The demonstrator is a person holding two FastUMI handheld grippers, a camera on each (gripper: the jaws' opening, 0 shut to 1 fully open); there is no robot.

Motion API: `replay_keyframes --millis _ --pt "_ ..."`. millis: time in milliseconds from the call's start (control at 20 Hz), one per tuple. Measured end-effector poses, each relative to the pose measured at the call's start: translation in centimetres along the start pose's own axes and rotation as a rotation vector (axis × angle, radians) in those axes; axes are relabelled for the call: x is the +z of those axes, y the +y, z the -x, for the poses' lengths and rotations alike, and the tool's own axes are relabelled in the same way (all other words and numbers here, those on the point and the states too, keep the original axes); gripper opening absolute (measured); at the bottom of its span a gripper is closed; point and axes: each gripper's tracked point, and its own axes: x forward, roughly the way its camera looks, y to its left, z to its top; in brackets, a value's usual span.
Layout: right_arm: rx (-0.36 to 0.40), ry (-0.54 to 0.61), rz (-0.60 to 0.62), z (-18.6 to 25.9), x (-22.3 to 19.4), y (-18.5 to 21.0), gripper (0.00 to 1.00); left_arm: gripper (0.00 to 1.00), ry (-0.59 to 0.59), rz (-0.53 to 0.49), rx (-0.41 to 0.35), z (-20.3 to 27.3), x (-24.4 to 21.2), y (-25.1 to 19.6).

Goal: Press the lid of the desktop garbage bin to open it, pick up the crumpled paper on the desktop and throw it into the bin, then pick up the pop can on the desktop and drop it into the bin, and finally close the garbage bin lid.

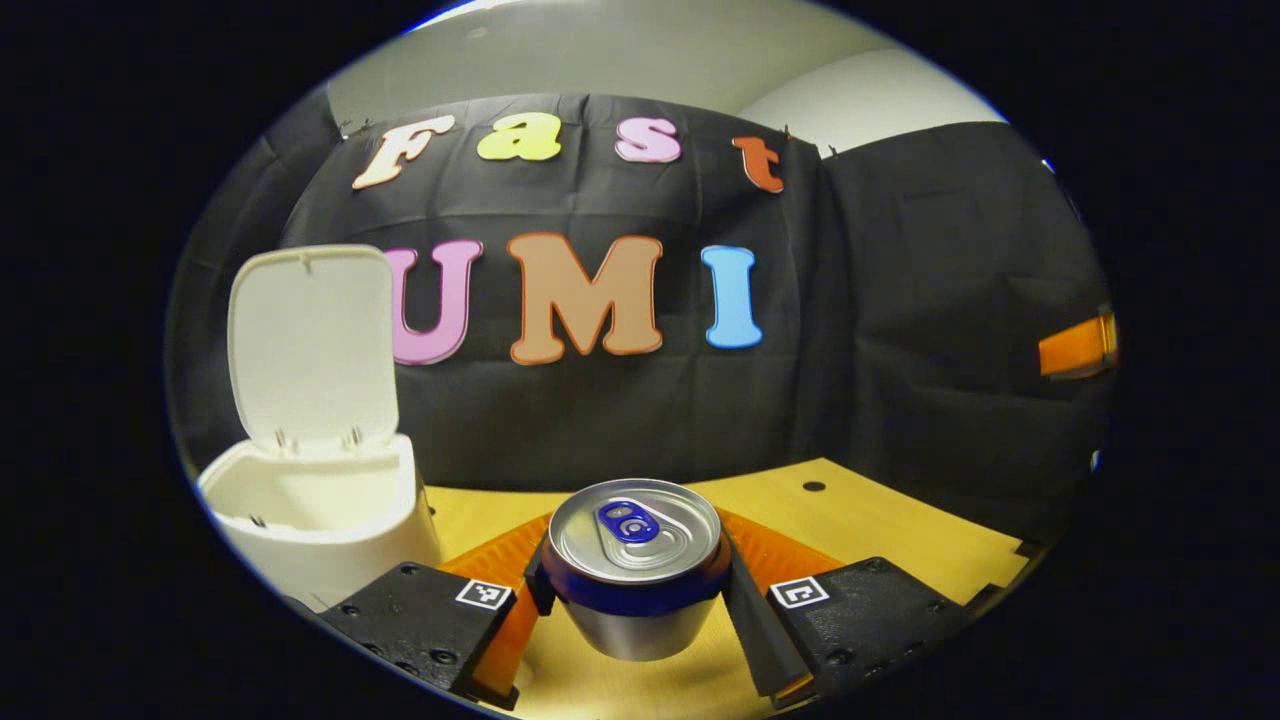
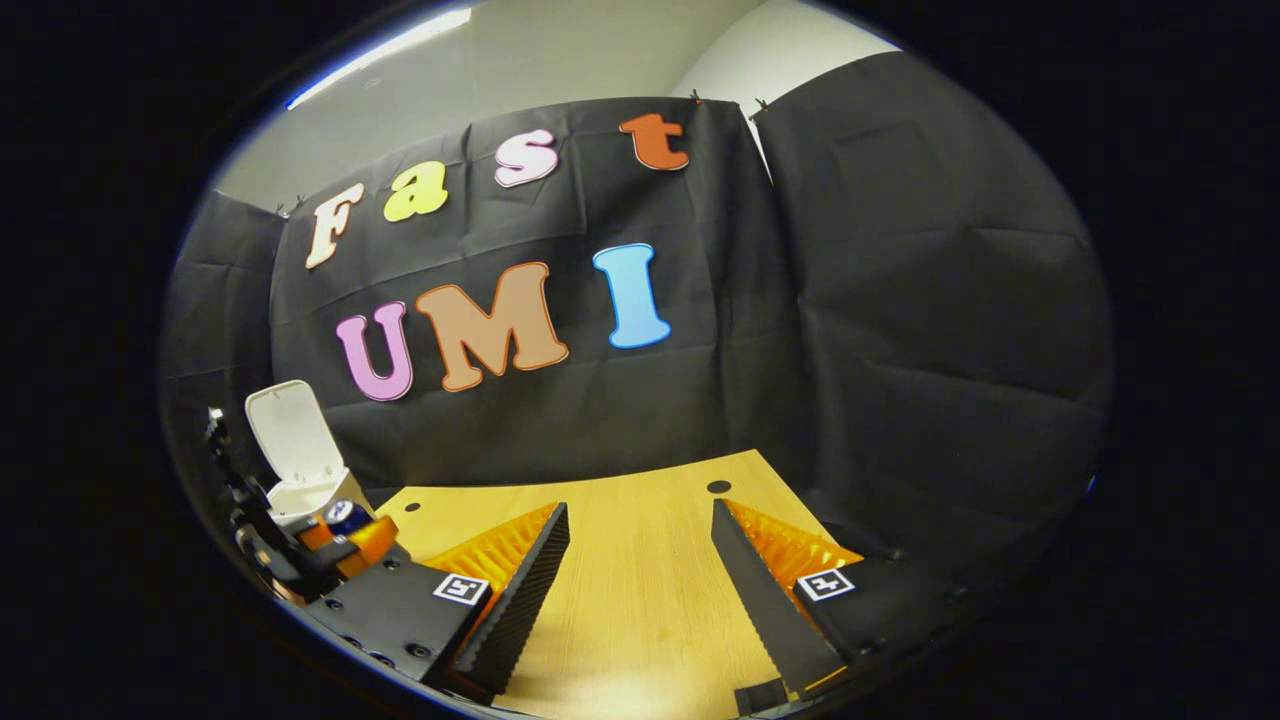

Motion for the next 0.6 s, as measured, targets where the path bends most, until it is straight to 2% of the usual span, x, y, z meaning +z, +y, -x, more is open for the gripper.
replay_keyframes --millis 350,600 --pt "0.04 -0.003 0.045 -0.5 -1.5 2.0 0.96 0.78 -0.112 -0.055 0.077 1.9 9.4 6.1" --pt "0.075 0.015 0.037 -1.0 -3.7 4.3 0.96 0.78 -0.106 -0.1 0.199 3.0 10.6 13.8"
